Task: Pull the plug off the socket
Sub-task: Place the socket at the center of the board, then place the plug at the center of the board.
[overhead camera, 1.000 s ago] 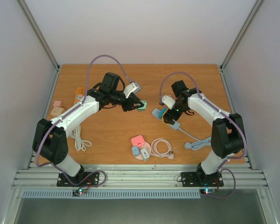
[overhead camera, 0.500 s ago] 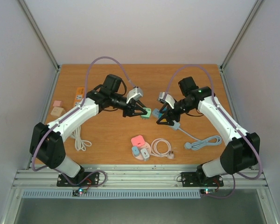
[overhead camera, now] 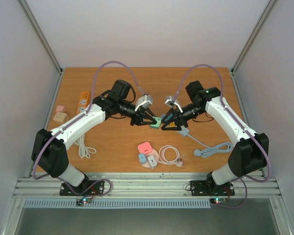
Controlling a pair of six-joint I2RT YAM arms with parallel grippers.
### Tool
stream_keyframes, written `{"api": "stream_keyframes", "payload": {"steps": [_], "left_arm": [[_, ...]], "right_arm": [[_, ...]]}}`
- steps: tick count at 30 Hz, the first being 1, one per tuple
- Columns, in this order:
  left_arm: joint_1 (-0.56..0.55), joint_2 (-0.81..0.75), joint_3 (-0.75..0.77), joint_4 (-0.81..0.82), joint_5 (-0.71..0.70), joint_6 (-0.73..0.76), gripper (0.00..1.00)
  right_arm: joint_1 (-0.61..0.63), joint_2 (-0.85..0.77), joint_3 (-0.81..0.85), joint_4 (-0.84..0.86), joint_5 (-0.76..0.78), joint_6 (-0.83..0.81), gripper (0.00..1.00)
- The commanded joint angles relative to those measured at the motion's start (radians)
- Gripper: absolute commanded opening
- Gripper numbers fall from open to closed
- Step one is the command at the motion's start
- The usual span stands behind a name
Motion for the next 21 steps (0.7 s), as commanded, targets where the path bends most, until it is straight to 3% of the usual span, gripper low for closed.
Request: {"api": "stream_keyframes", "payload": {"steps": [1, 8, 21], "left_arm": [[-0.016, 0.0, 0.001, 0.054, 0.047, -0.039, 0.01], [-0.03, 0.009, -0.003, 0.055, 0.04, -0.041, 0.0], [-0.041, 0.019, -0.004, 0.058, 0.016, -0.046, 0.01]], "right_arm": [[0.02, 0.007, -0.008, 0.053, 0.002, 0.048, 0.57], [0.052, 0.015, -0.019, 0.086, 0.067, 0.068, 0.55], [0.082, 0.044, -0.007, 0.056, 0.066, 0.049, 0.4]]}}
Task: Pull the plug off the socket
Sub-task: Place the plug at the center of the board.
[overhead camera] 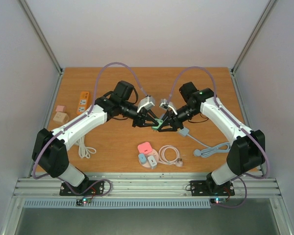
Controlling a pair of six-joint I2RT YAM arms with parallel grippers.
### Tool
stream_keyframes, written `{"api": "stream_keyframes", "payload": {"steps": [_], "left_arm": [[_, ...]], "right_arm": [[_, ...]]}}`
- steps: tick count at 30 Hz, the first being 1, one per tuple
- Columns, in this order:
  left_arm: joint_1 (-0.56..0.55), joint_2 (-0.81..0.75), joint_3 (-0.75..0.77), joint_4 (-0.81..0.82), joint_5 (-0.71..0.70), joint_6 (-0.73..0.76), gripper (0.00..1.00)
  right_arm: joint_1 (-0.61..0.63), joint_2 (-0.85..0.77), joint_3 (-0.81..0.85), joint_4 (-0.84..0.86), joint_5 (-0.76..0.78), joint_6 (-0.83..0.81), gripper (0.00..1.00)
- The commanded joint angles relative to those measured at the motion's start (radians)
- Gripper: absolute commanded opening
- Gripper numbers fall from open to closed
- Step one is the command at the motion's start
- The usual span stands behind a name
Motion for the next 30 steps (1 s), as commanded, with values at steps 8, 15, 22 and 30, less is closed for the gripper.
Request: {"api": "stream_keyframes", "payload": {"steps": [8, 15, 22, 30], "left_arm": [[-0.014, 0.022, 0.0, 0.027, 0.011, 0.019, 0.01], [-0.01, 0.02, 0.015, 0.012, -0.019, 0.02, 0.5], [0.059, -0.012, 0.017, 0.027, -0.063, -0.009, 0.99], [0.185, -0.051, -0.038, -0.026, -0.121, 0.061, 0.99]], "right_arm": [[0.018, 0.03, 0.017, -0.032, -0.015, -0.02, 0.2], [0.017, 0.034, 0.024, -0.037, -0.001, -0.019, 0.01], [-0.045, 0.033, 0.024, 0.003, 0.052, 0.032, 0.01], [-0.356, 0.102, 0.083, 0.037, 0.121, 0.193, 0.01]]}}
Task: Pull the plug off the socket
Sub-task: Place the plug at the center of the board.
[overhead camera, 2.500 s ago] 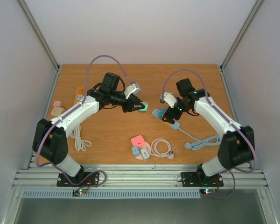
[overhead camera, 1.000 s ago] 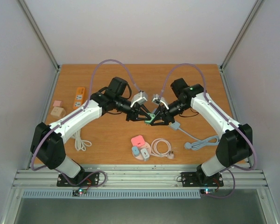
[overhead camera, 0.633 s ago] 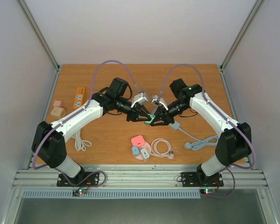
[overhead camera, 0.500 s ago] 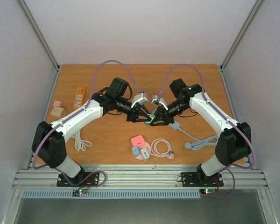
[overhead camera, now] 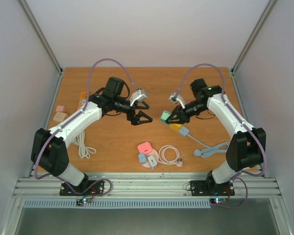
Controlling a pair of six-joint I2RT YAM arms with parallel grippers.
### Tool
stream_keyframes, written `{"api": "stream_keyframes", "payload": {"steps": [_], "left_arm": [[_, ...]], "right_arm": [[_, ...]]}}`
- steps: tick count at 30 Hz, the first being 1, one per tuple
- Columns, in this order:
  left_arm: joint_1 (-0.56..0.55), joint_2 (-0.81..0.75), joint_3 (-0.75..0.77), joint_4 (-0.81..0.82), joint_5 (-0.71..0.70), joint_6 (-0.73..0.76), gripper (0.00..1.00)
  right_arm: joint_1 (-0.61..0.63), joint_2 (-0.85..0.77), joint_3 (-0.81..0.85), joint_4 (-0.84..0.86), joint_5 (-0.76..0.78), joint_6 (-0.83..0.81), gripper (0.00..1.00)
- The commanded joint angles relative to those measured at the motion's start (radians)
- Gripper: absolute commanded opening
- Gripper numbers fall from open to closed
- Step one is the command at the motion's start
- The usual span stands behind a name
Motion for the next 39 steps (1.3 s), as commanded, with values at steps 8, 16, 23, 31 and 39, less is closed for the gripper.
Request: {"api": "stream_keyframes", "payload": {"steps": [8, 16, 23, 31, 39], "left_arm": [[0.071, -0.084, -0.137, -0.018, -0.087, 0.156, 0.99], [0.068, -0.005, -0.076, -0.009, -0.082, 0.204, 0.99], [0.067, 0.129, 0.01, -0.011, -0.094, 0.233, 0.99], [0.067, 0.103, -0.065, 0.03, -0.082, 0.226, 0.99], [0.07, 0.044, -0.067, 0.028, -0.116, 0.175, 0.99]], "right_arm": [[-0.466, 0.285, 0.159, 0.088, 0.278, 0.287, 0.01], [-0.596, 0.552, 0.327, 0.099, 0.399, 0.406, 0.05], [-0.607, 0.645, 0.427, 0.108, 0.515, 0.459, 0.3], [-0.607, 0.616, 0.422, 0.147, 0.675, 0.468, 0.78], [-0.54, 0.335, 0.183, 0.253, 0.564, 0.292, 0.81]]}}
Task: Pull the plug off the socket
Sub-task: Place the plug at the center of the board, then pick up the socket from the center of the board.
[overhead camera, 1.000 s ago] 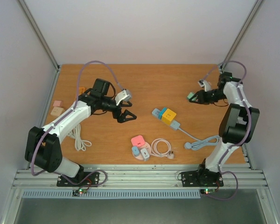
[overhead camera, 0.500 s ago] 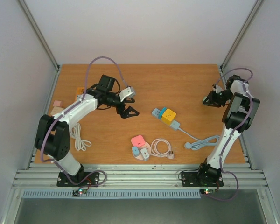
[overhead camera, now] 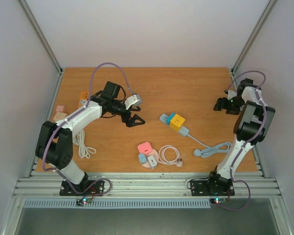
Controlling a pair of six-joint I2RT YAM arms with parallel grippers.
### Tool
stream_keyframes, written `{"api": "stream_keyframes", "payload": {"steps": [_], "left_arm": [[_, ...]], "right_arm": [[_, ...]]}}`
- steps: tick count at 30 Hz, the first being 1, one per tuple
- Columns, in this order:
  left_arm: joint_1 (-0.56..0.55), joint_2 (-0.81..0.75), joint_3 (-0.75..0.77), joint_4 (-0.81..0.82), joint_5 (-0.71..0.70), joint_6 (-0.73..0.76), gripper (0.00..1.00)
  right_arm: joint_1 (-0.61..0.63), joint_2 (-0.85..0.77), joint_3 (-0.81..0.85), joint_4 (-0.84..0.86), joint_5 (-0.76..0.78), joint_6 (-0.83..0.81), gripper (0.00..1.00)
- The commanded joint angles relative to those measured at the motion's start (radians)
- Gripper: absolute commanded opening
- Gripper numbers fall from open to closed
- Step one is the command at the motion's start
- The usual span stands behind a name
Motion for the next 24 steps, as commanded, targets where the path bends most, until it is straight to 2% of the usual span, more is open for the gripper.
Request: {"api": "stream_keyframes", "payload": {"steps": [1, 5, 9, 16, 24], "left_arm": [[0.003, -0.061, 0.012, 0.043, -0.024, -0.042, 0.99], [0.004, -0.066, 0.028, 0.032, -0.041, -0.088, 0.99], [0.007, -0.063, 0.038, 0.045, -0.065, -0.133, 0.99], [0.029, -0.042, 0.041, 0.128, -0.102, -0.292, 0.99], [0.053, -0.037, 0.042, 0.17, -0.126, -0.371, 0.99]], "right_arm": [[0.075, -0.246, -0.156, 0.064, -0.107, -0.188, 0.81], [0.168, -0.384, -0.34, 0.112, -0.159, -0.398, 0.81], [0.272, -0.474, -0.475, 0.142, -0.189, -0.53, 0.81], [0.416, -0.55, -0.627, 0.221, -0.202, -0.608, 0.81], [0.568, -0.552, -0.742, 0.342, -0.061, -0.603, 0.81]]}}
